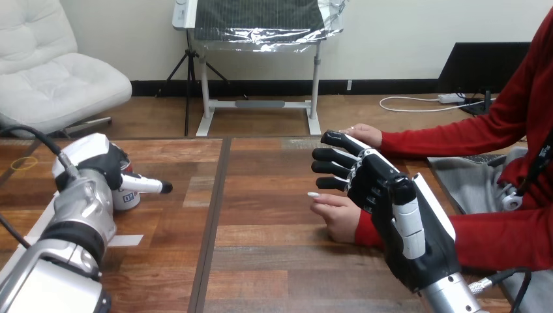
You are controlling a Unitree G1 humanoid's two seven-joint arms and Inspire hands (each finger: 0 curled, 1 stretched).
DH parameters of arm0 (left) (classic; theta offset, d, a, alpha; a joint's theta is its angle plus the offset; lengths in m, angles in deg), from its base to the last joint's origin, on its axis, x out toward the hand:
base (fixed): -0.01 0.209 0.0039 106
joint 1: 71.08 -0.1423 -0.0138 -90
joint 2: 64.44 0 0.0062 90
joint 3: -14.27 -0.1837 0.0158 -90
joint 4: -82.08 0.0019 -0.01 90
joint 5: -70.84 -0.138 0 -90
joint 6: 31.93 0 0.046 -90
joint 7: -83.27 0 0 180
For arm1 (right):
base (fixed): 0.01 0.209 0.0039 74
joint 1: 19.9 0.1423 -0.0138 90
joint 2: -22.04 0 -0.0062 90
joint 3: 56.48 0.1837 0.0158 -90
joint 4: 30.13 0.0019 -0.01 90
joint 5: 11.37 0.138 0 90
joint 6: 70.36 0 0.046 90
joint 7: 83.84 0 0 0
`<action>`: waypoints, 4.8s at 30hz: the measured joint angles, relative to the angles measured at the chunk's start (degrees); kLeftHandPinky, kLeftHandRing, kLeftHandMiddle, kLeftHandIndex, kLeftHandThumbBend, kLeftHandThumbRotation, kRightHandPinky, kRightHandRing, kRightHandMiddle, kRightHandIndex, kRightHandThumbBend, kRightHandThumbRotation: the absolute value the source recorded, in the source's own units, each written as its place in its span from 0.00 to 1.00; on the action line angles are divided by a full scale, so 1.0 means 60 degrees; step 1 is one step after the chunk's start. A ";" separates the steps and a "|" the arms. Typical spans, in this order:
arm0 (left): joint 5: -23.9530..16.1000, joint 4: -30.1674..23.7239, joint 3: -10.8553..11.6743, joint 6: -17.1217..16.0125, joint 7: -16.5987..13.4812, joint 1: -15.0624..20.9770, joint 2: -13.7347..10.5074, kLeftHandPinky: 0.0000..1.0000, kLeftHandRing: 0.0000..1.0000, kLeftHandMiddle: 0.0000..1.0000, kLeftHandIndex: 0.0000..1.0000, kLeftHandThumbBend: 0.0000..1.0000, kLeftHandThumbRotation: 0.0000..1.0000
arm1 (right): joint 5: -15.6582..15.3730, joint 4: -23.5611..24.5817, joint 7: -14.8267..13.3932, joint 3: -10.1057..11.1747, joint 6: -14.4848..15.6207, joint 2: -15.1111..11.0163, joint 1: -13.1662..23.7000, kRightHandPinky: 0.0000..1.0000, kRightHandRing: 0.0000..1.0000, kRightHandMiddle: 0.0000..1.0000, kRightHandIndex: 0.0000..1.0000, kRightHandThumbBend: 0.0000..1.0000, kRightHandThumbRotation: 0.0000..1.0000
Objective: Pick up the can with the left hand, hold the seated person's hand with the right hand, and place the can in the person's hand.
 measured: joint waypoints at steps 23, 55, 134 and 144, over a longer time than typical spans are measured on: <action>0.0005 -0.0003 -0.0058 0.0145 0.0417 0.0503 -0.0160 0.34 0.50 0.59 0.69 0.86 0.53 | -0.0008 0.0000 0.0001 -0.0001 0.0000 -0.0001 0.0000 0.75 0.80 0.81 0.85 0.90 1.00; 0.0000 -0.0047 -0.0123 0.0295 0.0740 0.0589 -0.0206 0.42 0.58 0.65 0.69 0.85 0.57 | -0.0002 0.0001 0.0008 -0.0001 0.0000 -0.0003 0.0000 0.73 0.79 0.81 0.84 0.90 1.00; 0.1207 -0.0998 0.1306 -0.0851 -0.0499 0.0396 -0.0290 0.86 0.95 0.95 0.91 0.90 0.48 | 0.0002 -0.0001 0.0030 -0.0002 0.0000 0.0001 0.0004 0.73 0.79 0.80 0.85 0.89 1.00; 0.1092 -0.0997 0.1290 -0.0916 -0.0545 0.0381 -0.0320 0.98 0.98 0.97 0.95 0.93 0.55 | 0.0001 -0.0002 0.0030 -0.0008 0.0000 0.0002 0.0004 0.73 0.79 0.80 0.85 0.89 1.00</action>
